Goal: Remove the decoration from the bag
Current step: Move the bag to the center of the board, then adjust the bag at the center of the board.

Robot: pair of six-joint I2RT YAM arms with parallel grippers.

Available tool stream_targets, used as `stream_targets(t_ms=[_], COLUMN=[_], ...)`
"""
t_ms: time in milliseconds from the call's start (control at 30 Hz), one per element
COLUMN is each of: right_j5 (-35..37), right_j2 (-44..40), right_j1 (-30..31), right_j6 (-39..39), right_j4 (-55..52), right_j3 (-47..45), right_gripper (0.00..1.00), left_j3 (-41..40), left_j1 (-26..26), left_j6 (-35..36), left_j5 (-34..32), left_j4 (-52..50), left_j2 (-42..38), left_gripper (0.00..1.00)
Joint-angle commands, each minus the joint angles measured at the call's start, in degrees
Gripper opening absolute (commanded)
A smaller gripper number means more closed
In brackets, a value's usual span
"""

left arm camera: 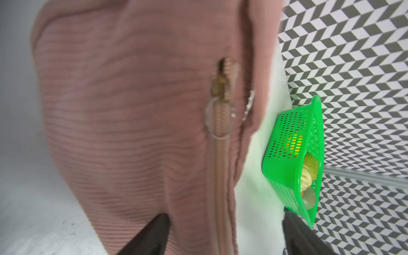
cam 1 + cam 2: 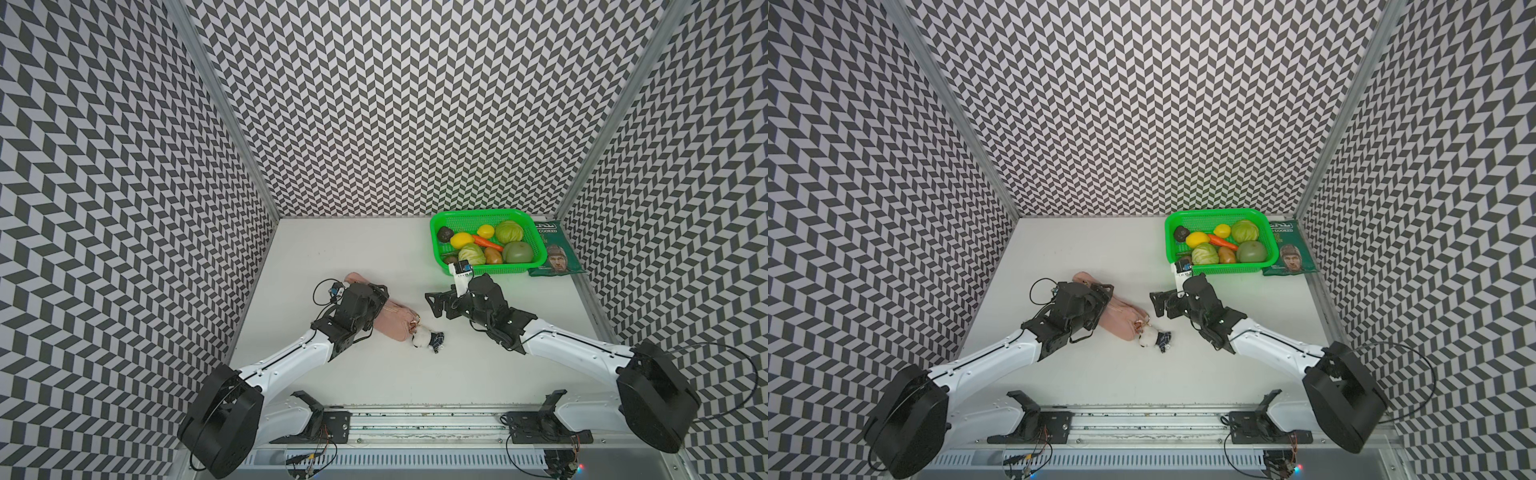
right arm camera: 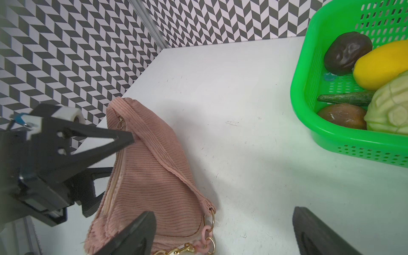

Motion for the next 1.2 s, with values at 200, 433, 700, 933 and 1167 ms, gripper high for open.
stream_targets(t_ms=[200, 433, 700, 933, 1167], right_j5=[-3.71, -12.86, -9.23, -2.45, 1.14], right_j2=[-3.37, -6.46, -3.54, 2.57, 7.58], right_j1=[0.09, 1.81, 12.08, 15.31, 15.32], right_j6=[1.96, 1.02, 2.08, 4.05, 4.67], right_j4=[-3.22, -5.75, -5.89, -1.30, 3.37], right_j3=[0.42, -1.91, -2.22, -1.53, 0.00], right_gripper=[1.00, 1.00, 1.00, 1.00, 1.00], left_j3=[4.36, 1.76, 3.45, 14.29, 20.64], left_j1=[-1.63, -1.80, -1.50, 2.71, 6.58], left_j6=[18.75, 25.49, 29.84, 37.57, 39.43], left_j5=[-1.62, 1.46, -2.71, -0.62, 5.18], left_j4=[-1.11, -1.97, -2.13, -4.40, -1.36], left_j2=[-4.24, -9.58, -10.64, -1.67, 8.53], left_gripper=[1.00, 1.00, 1.00, 1.00, 1.00])
